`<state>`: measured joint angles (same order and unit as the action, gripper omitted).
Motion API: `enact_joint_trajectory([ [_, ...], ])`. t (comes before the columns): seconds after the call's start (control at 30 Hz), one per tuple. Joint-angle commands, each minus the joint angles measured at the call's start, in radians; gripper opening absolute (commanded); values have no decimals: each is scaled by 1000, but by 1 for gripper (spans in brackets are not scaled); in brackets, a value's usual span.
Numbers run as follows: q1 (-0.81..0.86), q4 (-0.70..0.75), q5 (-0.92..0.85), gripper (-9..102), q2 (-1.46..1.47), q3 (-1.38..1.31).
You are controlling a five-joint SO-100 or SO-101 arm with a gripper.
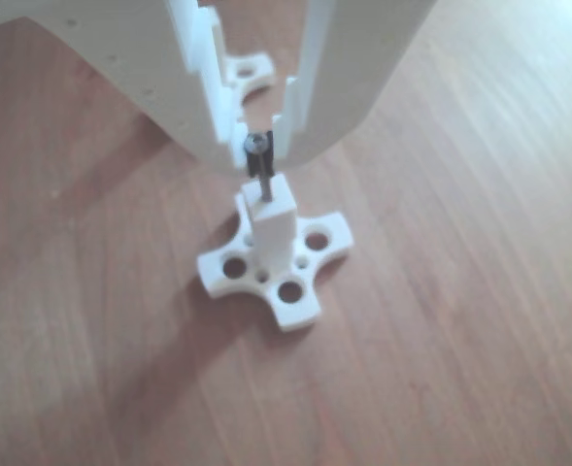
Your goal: Grab the screw and set it in the hole.
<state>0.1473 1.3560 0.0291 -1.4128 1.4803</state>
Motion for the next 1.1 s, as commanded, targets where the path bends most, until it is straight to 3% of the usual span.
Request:
enact_joint_trajectory([
  [0.0, -12, -3, -17, -4, -12, -112],
  [1.07, -61, 92, -3, -4, -58, -166],
])
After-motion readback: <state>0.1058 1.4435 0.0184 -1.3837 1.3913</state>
